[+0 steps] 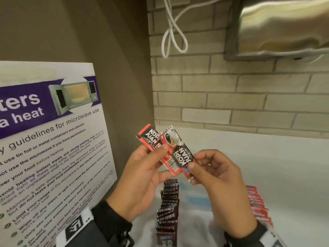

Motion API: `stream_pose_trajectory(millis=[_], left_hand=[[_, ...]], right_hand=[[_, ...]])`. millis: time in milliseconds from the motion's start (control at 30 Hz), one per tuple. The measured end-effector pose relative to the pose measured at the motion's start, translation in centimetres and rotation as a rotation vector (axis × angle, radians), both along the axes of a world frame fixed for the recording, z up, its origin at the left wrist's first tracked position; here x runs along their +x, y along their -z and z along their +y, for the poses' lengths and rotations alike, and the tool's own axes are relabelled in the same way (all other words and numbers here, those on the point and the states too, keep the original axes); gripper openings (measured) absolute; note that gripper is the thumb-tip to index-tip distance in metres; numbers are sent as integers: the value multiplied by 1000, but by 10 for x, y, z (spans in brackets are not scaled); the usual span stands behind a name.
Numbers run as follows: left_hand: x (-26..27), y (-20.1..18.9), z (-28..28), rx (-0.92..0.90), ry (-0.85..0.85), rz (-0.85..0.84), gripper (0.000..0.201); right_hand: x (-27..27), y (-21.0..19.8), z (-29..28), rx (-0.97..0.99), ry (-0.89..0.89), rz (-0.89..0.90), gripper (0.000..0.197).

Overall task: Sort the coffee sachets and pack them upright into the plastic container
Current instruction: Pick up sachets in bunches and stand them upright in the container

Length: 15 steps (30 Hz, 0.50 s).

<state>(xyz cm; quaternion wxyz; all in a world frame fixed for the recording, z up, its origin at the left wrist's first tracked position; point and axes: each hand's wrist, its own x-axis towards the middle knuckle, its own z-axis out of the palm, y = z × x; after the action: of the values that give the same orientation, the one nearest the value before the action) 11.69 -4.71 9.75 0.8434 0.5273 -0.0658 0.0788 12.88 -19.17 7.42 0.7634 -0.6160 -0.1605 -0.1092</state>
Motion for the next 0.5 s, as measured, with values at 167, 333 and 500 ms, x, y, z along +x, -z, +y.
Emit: stream_pose_trajectory(millis=[167,333,500], left_hand=[[-6,2,15,50,-89,17,15],[-12,12,17,149,-60,69,23],[-23,24,8,249,64,126,32]], right_hand=[[-2,-29,-11,-153,40,-117,20],[10,-52,-10,152,-56,-15,16],[14,-65,-7,-157,-146,-16,20]])
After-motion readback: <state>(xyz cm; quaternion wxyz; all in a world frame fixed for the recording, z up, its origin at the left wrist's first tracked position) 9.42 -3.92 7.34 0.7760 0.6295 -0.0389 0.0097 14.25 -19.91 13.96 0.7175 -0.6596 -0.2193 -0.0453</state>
